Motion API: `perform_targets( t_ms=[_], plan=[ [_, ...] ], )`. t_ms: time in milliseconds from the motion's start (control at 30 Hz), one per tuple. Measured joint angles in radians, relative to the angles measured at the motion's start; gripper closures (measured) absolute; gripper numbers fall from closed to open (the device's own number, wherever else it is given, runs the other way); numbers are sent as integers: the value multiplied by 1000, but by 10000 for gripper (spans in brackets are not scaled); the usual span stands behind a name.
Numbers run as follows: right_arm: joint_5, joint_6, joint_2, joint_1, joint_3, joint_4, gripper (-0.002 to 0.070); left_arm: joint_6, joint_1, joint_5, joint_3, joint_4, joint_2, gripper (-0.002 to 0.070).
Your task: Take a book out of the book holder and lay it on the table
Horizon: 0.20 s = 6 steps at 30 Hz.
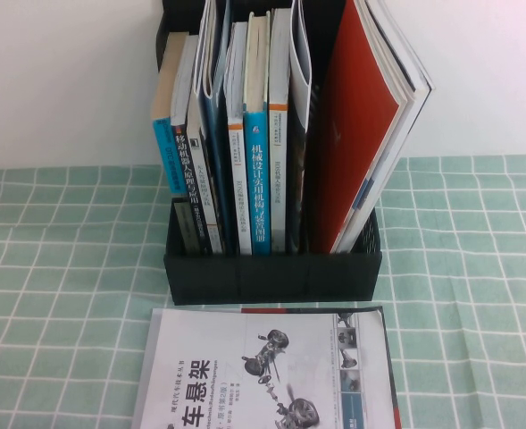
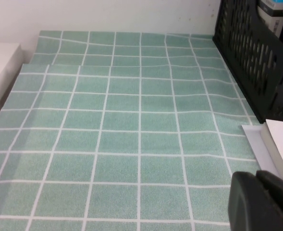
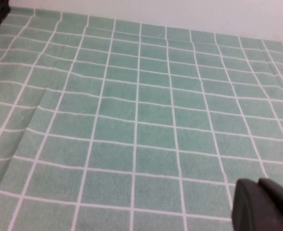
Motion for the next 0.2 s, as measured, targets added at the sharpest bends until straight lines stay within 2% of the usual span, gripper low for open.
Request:
perform_targets(
  t_ms=[200],
  plan=[
    [0, 4, 0, 0, 0, 0, 678, 0, 0, 0, 0, 0, 0, 678]
  ],
)
